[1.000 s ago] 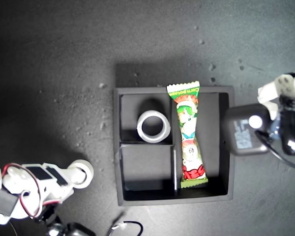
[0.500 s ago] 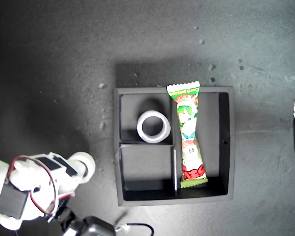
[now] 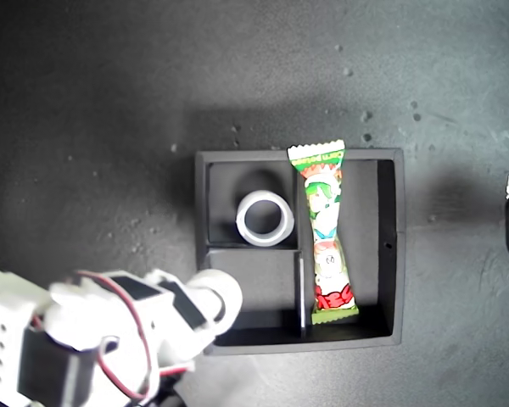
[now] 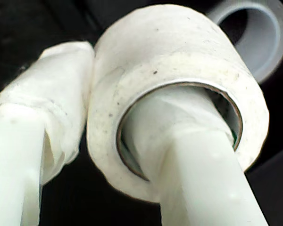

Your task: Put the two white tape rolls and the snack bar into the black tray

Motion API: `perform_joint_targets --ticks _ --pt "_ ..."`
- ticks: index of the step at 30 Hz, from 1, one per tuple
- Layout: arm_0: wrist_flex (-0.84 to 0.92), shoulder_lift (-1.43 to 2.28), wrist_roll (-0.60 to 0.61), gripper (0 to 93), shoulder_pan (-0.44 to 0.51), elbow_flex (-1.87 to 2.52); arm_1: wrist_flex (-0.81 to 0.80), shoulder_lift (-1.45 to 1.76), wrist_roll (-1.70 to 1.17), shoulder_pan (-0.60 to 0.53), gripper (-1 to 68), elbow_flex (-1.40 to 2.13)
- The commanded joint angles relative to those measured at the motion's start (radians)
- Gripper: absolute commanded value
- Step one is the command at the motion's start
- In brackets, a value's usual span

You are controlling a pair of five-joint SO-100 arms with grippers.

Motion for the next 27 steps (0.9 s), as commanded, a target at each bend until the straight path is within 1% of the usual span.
perform_joint_targets --ticks 1,2,3,9,12,16,17,19,21,24,25,27 --pt "0.170 -0.202 -0.002 0.0 0.005 -0.442 -0.040 0.028 0.015 -0.008 -0.6 0.023" --pt "0.242 -0.301 -0.014 0.0 0.011 -0.618 -0.046 0.029 0.017 -0.011 -0.6 0.028" --pt "0.255 -0.356 -0.014 0.0 0.017 -0.704 -0.052 0.029 0.017 -0.012 -0.6 0.032" --pt "0.252 -0.379 -0.063 0.7 0.023 -0.666 -0.071 0.029 0.014 -0.021 -0.6 0.032" --pt "0.252 -0.387 -0.077 10.7 0.021 -0.646 -0.071 0.031 0.014 -0.023 -0.6 0.032" --pt "0.252 -0.391 -0.060 21.7 0.034 -0.655 -0.071 0.031 0.002 -0.023 -0.6 0.031" --pt "0.252 -0.385 -0.060 23.2 0.035 -0.649 -0.071 0.032 -0.003 -0.023 -0.6 0.028" --pt "0.252 -0.374 -0.058 22.8 0.037 -0.635 -0.071 0.032 -0.008 -0.023 -0.6 0.023" --pt "0.253 -0.339 -0.071 19.8 0.032 -0.591 -0.071 0.032 -0.009 -0.018 -0.6 0.028" --pt "0.253 -0.199 -0.123 5.0 0.006 -0.407 -0.072 0.040 -0.006 -0.008 -0.6 0.071" --pt "0.253 -0.135 -0.138 1.9 -0.008 -0.324 -0.083 0.051 -0.006 -0.008 -0.6 0.094" --pt "0.252 0.005 -0.150 0.4 -0.043 -0.144 -0.106 0.086 -0.008 -0.014 -0.6 0.149"
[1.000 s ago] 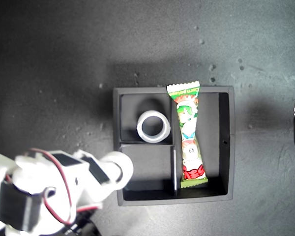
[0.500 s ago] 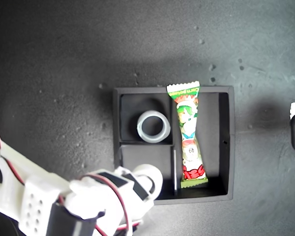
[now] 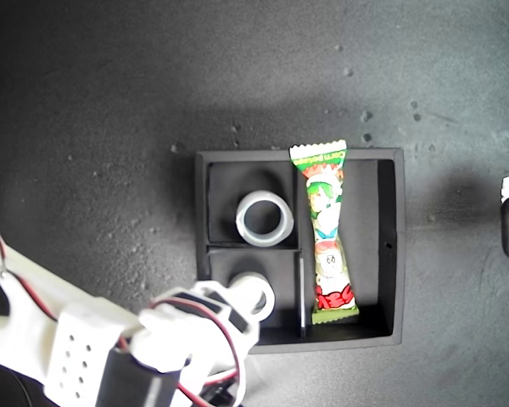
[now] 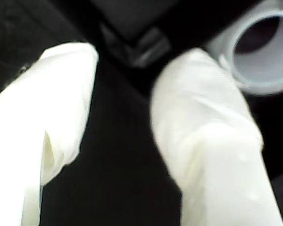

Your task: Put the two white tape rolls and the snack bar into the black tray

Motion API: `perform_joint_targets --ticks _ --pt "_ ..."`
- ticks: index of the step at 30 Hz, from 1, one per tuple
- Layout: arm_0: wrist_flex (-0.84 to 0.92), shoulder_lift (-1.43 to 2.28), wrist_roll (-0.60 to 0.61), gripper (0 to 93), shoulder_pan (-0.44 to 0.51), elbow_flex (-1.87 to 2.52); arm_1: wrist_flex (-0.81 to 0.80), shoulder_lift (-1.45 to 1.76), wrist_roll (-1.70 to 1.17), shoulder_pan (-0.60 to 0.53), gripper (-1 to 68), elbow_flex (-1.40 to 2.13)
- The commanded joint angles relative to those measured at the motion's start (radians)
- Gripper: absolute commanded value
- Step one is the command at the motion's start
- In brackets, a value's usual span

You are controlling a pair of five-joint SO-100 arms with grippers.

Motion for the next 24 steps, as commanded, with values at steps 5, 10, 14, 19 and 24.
perform_joint_targets --ticks 5,10,14,19,24 --pt "-0.115 0.632 0.003 0.0 -0.158 0.767 -0.069 0.232 -0.023 -0.012 -0.6 0.213" --pt "-0.459 1.088 0.025 0.0 -0.244 1.463 -0.071 0.554 -0.064 0.000 -0.6 0.433" --pt "-0.660 1.344 0.023 0.0 -0.253 1.830 -0.032 0.726 -0.101 0.006 -0.6 0.545" --pt "-0.799 1.568 0.035 0.0 -0.261 2.134 -0.032 0.772 -0.150 0.035 -0.6 0.594" --pt "-0.830 1.738 0.043 0.1 -0.281 2.290 -0.021 0.773 -0.163 0.064 -0.6 0.597"
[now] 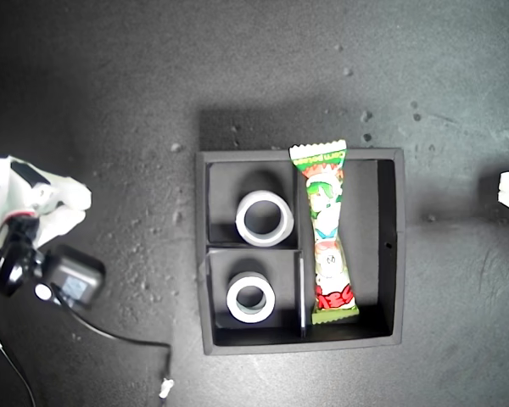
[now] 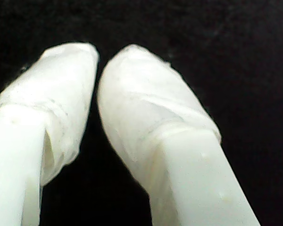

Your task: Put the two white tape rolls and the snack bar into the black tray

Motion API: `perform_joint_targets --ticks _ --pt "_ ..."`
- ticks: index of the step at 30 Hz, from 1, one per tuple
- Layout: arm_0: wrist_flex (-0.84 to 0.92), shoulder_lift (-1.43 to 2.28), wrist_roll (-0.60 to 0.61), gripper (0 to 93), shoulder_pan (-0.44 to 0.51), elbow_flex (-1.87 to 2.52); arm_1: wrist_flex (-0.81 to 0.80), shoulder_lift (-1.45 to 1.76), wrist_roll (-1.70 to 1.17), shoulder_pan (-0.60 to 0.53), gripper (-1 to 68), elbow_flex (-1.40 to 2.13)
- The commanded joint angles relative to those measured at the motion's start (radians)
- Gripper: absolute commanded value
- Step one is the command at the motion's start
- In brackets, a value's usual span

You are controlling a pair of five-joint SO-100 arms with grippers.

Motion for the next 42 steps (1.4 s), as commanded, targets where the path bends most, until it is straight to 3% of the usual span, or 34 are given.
perform_joint_targets --ticks 1,11,17,25,28,32,33,36,42 --pt "-0.025 0.121 0.014 0.1 -0.018 0.069 0.028 0.009 -0.150 0.021 -0.6 0.014" --pt "-0.014 0.399 0.014 0.0 -0.029 0.291 0.192 0.008 -0.054 0.025 -0.4 0.014" --pt "0.207 0.750 -0.018 0.0 -0.025 0.425 0.302 0.008 -0.017 0.017 -0.1 0.014" --pt "0.225 0.759 -0.029 0.0 -0.014 0.474 0.299 0.008 -0.147 0.000 0.0 0.014" --pt "0.252 0.759 -0.072 2.9 -0.008 0.474 0.299 0.008 -0.152 -0.011 0.0 0.014" --pt "0.382 0.759 -0.296 0.7 0.051 0.474 0.299 0.008 -0.149 -0.015 0.0 0.014" --pt "0.383 0.759 -0.293 0.2 0.063 0.474 0.299 0.008 -0.149 -0.015 0.0 0.014" --pt "0.382 0.758 -0.049 0.2 0.049 0.474 0.299 0.008 -0.149 -0.015 0.0 0.014" --pt "0.382 0.758 -0.060 0.2 0.063 0.474 0.299 0.008 -0.149 -0.015 0.0 0.014"
